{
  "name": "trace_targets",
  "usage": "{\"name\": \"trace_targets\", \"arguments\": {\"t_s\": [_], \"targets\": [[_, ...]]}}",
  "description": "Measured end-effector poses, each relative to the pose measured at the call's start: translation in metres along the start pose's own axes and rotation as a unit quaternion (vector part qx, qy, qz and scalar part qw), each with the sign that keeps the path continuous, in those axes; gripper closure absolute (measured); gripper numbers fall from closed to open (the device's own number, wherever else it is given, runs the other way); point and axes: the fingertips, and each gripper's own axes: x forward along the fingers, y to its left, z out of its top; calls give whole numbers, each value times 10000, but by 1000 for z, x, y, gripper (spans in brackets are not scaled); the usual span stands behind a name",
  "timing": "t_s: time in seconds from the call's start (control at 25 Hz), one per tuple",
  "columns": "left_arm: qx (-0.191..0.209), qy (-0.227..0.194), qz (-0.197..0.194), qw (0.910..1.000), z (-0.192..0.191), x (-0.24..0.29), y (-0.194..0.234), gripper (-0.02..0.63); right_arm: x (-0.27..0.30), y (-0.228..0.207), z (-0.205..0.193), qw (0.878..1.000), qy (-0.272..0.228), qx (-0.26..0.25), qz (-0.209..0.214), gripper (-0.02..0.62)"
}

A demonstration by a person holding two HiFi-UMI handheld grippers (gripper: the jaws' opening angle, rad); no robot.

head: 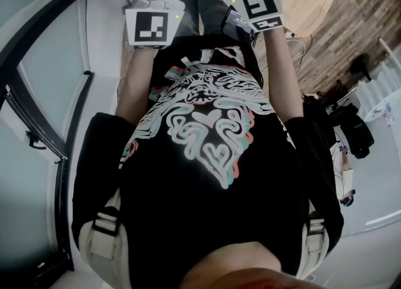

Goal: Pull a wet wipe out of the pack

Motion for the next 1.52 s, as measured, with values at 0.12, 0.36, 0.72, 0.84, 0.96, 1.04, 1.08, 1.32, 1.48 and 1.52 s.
{"name": "trace_targets", "arguments": {"t_s": [0.12, 0.36, 0.72, 0.84, 0.96, 1.04, 1.08, 1.32, 1.48, 1.52], "targets": [[4, 29, -7, 10000, -1, 0, 0, 617, 0, 3, 2, 10000, -23, -77, 5, 482], [8, 81, -19, 10000, -4, 2, 0, 617, 4, 8, 0, 9997, 47, -225, 8, 562], [-13, 110, -32, 9999, -4, 5, 2, 617, 2, 6, -3, 9987, 190, -470, -92, 588], [86, 68, -101, 9999, -7, 7, 2, 618, 2, 7, -4, 9978, 218, -604, -138, 589], [-14, 114, -101, 9999, -9, 9, 0, 617, 3, 8, -3, 9978, 170, -631, -146, 591], [23, 140, -134, 9998, -9, 12, -1, 618, 1, 7, -3, 9978, 177, -613, -156, 591], [150, 107, -191, 9996, -9, 14, -2, 617, 0, 6, -3, 9978, 193, -604, -171, 591], [-23, 156, -166, 9997, -8, 15, -4, 617, -1, 6, -4, 9982, 189, -553, -160, 592], [144, 109, -229, 9996, -7, 17, -3, 618, -3, 4, -3, 9984, 198, -495, -162, 592], [299, 54, -288, 9991, -7, 17, -3, 617, -4, 5, -2, 9988, 136, -449, -154, 592]]}}
